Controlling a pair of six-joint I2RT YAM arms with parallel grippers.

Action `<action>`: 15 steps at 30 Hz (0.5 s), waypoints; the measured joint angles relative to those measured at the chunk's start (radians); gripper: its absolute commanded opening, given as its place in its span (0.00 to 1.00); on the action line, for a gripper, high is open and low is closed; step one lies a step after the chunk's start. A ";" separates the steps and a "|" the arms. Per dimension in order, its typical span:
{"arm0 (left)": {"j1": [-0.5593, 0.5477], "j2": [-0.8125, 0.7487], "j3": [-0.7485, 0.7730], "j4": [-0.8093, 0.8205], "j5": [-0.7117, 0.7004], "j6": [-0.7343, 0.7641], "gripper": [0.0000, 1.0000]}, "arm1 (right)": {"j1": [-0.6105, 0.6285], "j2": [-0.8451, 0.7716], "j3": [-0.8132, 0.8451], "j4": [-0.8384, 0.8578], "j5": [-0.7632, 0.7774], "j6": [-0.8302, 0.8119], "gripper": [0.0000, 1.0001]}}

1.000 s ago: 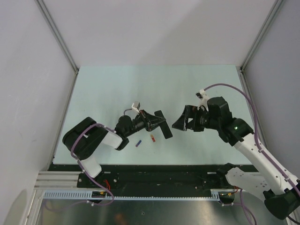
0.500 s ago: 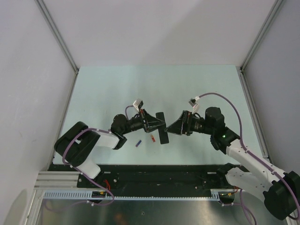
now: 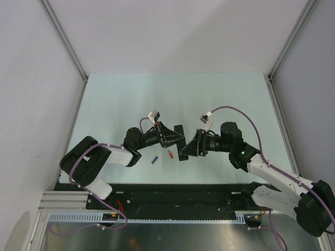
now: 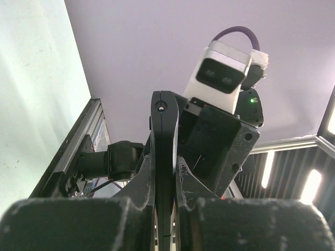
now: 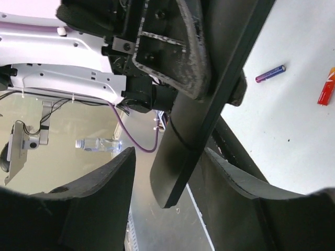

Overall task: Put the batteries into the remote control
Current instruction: Load the battery cover into the remote control.

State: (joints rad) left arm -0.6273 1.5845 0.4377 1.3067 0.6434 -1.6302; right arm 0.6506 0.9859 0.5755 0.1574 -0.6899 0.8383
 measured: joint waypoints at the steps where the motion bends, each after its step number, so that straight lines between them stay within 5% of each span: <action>1: 0.000 -0.003 0.000 0.000 0.000 0.000 0.00 | 0.005 0.008 0.000 0.002 0.000 0.001 0.53; 8: 0.002 -0.032 0.000 0.000 0.002 0.016 0.00 | 0.025 0.054 -0.005 0.033 -0.010 0.024 0.43; 15: 0.002 -0.046 -0.005 -0.003 0.011 0.034 0.00 | 0.026 0.070 -0.037 0.133 -0.036 0.089 0.20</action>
State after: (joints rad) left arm -0.6254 1.5387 0.4332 1.3041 0.6540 -1.5959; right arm 0.6765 1.0557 0.5381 0.2905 -0.7261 0.9276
